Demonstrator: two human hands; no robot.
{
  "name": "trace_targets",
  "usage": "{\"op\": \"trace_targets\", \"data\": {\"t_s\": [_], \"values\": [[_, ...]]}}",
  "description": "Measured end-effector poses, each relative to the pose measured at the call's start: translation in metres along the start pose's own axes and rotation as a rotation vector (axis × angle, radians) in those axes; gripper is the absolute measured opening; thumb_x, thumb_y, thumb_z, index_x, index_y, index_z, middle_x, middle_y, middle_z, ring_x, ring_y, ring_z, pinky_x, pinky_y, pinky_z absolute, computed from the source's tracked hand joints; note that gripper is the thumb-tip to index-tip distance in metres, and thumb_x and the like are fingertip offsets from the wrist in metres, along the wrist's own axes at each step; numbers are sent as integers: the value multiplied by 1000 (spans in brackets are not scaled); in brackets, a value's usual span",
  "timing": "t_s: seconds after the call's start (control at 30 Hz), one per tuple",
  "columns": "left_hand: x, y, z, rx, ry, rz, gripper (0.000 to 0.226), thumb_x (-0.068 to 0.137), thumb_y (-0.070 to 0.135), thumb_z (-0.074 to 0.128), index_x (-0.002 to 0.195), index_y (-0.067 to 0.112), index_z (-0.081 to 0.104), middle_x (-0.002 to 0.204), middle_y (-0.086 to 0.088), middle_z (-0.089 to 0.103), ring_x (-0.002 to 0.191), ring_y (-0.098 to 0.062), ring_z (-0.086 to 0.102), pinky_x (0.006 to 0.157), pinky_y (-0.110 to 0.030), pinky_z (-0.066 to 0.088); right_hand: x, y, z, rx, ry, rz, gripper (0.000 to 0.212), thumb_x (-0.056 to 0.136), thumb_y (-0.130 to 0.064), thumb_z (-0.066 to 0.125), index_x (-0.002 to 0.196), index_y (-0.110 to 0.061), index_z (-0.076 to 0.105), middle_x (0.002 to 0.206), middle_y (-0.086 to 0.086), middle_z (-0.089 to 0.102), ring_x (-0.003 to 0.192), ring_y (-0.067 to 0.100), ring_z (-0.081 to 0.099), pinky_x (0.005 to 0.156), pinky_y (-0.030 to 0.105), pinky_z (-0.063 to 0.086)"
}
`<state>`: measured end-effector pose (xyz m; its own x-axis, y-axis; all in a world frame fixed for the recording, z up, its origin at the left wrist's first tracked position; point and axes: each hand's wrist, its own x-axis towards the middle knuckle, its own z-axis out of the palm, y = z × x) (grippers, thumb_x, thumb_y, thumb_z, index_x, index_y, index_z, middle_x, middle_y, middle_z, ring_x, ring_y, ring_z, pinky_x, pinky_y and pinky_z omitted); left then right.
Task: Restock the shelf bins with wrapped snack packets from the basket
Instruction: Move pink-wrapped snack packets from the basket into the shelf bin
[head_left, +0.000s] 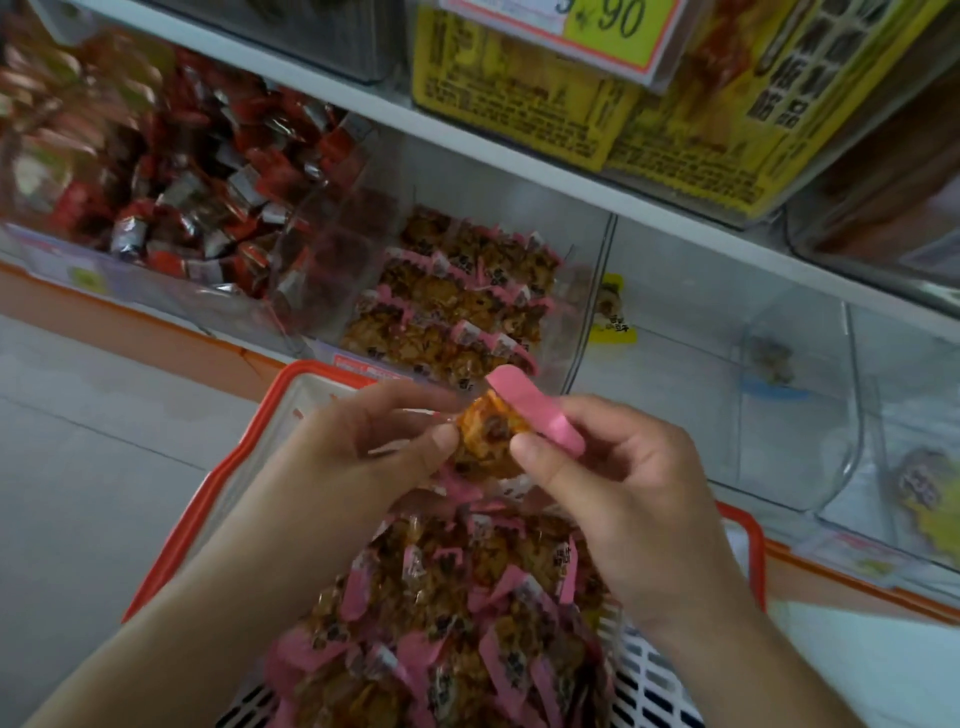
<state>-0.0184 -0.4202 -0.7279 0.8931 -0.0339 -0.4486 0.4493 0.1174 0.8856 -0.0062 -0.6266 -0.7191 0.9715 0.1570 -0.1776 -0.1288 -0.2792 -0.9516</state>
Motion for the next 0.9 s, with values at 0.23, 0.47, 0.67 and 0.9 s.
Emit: {"op": "trace_targets", "data": {"t_s": [0.23, 0.47, 0.67, 0.9], "values": [[10, 2, 11, -368, 57, -202, 46, 86, 35, 66, 114, 0, 73, 98, -22, 77, 82, -34, 76, 68, -46, 66, -5, 9, 8, -596, -3, -537, 29, 92, -9, 76, 118, -22, 84, 135, -12, 69, 131, 8, 60, 102, 31, 54], [8, -1, 2, -151, 82, -10, 38, 97, -2, 58, 97, 27, 83, 99, -8, 81, 92, -23, 79, 71, -25, 63, -6, 2, 1, -268, 188, -293, 28, 96, -6, 64, 105, -28, 79, 121, -15, 71, 119, 11, 67, 92, 13, 50], [5, -2, 3, -40, -43, -8, 28, 99, 0, 60, 119, 15, 74, 103, -10, 80, 96, -30, 78, 83, -36, 64, 0, 5, 15, -188, -97, -43, 61, 92, -21, 82, 135, -60, 62, 133, -26, 66, 117, 9, 68, 100, 41, 59], [6, -1, -6, 469, 53, 73, 27, 95, 28, 71, 118, 40, 75, 100, 20, 77, 93, -1, 73, 90, -36, 60, 7, 7, 21, -6, -38, 65, 53, 86, 2, 83, 117, -41, 76, 111, -9, 77, 95, 14, 75, 83, 31, 62]]}}
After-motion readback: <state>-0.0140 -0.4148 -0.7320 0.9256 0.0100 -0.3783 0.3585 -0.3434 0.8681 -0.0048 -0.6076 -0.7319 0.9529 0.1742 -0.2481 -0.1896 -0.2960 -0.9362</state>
